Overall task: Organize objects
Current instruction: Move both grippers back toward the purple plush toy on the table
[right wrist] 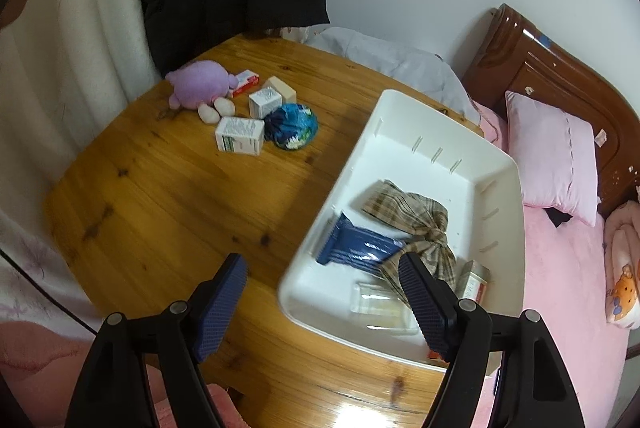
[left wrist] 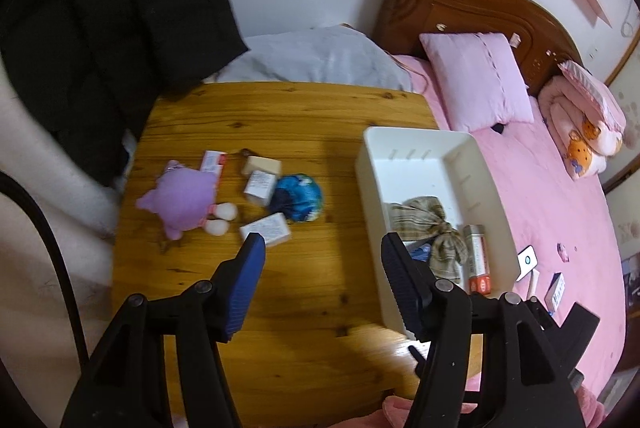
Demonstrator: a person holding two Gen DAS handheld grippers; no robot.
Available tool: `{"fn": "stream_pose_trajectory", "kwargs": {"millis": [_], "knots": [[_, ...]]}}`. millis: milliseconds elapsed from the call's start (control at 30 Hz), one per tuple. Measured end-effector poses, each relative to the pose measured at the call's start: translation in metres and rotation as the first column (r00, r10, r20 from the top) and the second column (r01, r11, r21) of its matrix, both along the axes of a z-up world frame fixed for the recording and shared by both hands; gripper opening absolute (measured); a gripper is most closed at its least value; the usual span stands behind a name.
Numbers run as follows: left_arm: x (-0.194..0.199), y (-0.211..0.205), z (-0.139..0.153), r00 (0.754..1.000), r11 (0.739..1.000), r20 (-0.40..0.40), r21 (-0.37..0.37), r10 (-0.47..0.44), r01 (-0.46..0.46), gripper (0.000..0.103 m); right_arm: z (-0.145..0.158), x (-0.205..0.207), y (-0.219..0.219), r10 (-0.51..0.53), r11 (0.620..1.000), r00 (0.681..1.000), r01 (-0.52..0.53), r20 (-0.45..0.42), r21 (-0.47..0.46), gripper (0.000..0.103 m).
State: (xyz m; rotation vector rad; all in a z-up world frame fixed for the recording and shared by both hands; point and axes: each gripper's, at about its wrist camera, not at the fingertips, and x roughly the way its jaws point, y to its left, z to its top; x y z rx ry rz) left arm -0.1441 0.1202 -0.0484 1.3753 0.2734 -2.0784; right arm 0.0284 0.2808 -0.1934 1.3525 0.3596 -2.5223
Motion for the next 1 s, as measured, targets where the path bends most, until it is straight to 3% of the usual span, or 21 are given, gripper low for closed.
{"fn": "stream_pose_trajectory", "kwargs": {"millis": [500, 567, 767, 1000], "knots": [[0.066, -0.073, 0.056, 0.997, 0.996, 0.001, -0.045, 0.082, -0.082, 0.065, 0.024, -0.026, -0.057, -0.148, 0.980, 0.989, 0.149, 0.017, -0.134, 0.079], [0.071, -0.083, 0.062, 0.996, 0.995, 0.000, -0.047, 0.086, -0.086, 0.071, 0.027, -0.033, -0.065, -0.173, 0.972, 0.985, 0.175, 0.024, -0.154, 0.079], [0.084, -0.119, 0.074, 0.993, 0.993, 0.008, -0.030, 0.114, -0.114, 0.072, 0.033, -0.051, -0.082, -0.246, 0.950, 0.968, 0.251, 0.052, -0.187, 0.079], [0.092, -0.167, 0.074, 0.984, 0.983, 0.029, 0.041, 0.178, -0.179, 0.073, 0.044, -0.073, -0.095, -0.309, 0.926, 0.950, 0.309, 0.035, -0.217, 0.079]]}}
